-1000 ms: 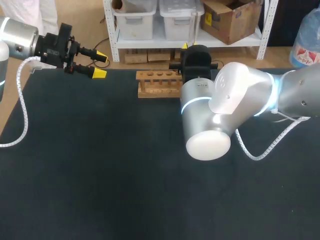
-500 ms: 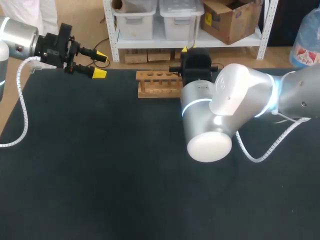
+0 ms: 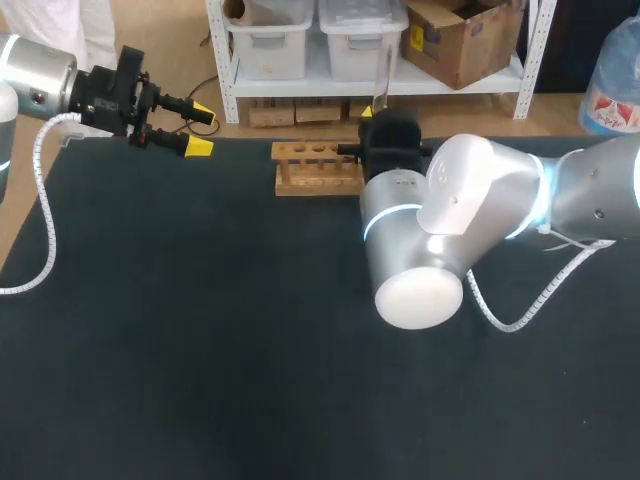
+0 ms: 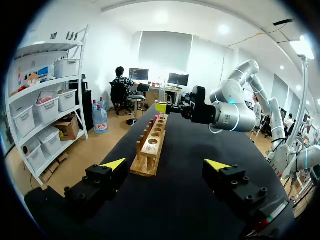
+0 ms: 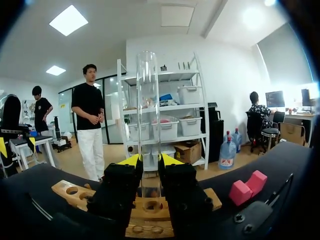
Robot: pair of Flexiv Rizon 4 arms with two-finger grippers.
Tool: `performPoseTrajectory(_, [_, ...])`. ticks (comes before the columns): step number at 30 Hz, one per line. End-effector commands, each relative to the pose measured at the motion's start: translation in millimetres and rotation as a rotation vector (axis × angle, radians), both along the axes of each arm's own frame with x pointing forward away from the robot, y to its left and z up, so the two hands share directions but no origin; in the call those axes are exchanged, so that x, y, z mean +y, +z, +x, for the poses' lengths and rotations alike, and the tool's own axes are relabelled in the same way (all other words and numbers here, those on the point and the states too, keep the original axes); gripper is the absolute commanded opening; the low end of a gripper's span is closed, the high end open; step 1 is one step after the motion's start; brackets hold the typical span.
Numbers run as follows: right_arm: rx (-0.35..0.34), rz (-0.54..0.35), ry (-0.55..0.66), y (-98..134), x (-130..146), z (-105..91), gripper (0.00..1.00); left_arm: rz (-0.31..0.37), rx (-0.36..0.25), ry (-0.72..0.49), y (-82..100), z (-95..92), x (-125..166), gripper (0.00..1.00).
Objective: Grasp the test tube, adjust it, and insert it.
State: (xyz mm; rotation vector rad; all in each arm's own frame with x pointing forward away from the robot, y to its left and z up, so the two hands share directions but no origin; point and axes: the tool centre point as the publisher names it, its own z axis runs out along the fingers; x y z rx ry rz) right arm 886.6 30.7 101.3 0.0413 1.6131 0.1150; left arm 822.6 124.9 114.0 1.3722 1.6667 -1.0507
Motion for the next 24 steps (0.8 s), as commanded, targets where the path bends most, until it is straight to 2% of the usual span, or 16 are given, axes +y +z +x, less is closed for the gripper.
performPoseTrajectory(1, [-0.011, 0.011, 0.107, -5, -1, -0.8, 0.0, -0.001, -0.003, 0.001, -0.7, -0.6, 0, 1.0])
performPoseTrajectory(24, [0.044, 0.035, 0.144, -29, 0, -1.3, 0.0, -0.001, -0.003, 0.001, -0.7, -0.6, 0, 1.0])
